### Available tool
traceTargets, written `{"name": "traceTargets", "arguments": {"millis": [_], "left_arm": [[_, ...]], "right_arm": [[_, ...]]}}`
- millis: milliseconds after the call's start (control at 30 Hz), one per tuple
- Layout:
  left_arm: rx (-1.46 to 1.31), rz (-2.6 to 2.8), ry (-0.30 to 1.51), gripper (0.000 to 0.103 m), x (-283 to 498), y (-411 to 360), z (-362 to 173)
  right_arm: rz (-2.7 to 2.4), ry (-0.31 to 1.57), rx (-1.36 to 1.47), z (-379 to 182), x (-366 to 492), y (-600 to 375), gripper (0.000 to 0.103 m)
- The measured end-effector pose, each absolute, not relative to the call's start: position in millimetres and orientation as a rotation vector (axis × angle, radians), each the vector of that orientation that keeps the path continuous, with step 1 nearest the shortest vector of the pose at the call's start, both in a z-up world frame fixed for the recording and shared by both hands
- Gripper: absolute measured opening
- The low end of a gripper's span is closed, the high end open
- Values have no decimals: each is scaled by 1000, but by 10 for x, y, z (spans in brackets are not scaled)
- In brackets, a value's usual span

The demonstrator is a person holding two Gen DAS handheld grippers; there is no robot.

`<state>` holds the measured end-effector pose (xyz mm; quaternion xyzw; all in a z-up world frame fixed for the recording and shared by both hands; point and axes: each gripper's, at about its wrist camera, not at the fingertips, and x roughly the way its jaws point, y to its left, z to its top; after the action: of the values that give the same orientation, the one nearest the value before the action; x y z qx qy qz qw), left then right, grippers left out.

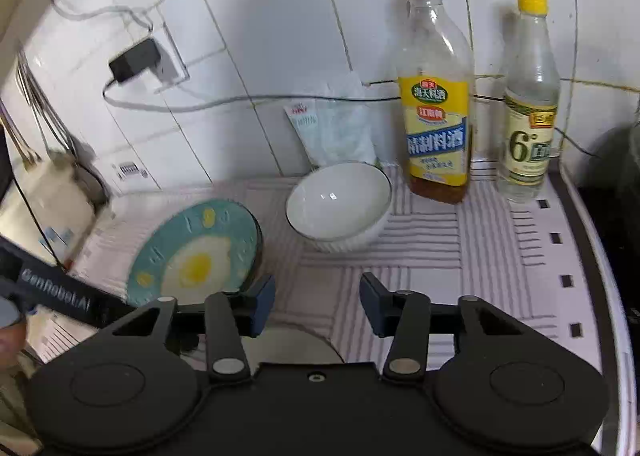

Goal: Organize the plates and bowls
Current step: 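Move both grippers to the last white bowl by the bottles and close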

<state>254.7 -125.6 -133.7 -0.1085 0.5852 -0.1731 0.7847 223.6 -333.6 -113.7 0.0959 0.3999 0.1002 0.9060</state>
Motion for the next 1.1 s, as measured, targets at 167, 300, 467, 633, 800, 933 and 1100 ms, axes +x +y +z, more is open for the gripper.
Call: {"name": "traceTargets", "arguments": {"millis": [167,300,467,633,800,933,1100], "left_arm": [[-173,-355,1130,42,2776,-1280,-1180],[-145,-324,1057,52,2898,-1430,-1097],[-58,-322,1043,52,3111,-1655,-1192],[15,-306,1062,52,3394,-1763,-1429],[79,-301,1080,52,3634,-1820,-1615],[92,-298,1096,52,3786,-1892,-1752],[115,-296,1086,44,3823,-1981,-1848]], "right_arm": [[222,846,305,-1212,2536,-3486,66],[195,862,382,-1343,2797,-3564,68],[108,919,496,-1536,3101,-3701,69],[47,965,545,-1675,3333,-3773,69],[69,990,557,-1793,3496,-3783,60],[72,993,461,-1827,3537,-3686,50],[54,994,437,-1912,3512,-3749,10]]}}
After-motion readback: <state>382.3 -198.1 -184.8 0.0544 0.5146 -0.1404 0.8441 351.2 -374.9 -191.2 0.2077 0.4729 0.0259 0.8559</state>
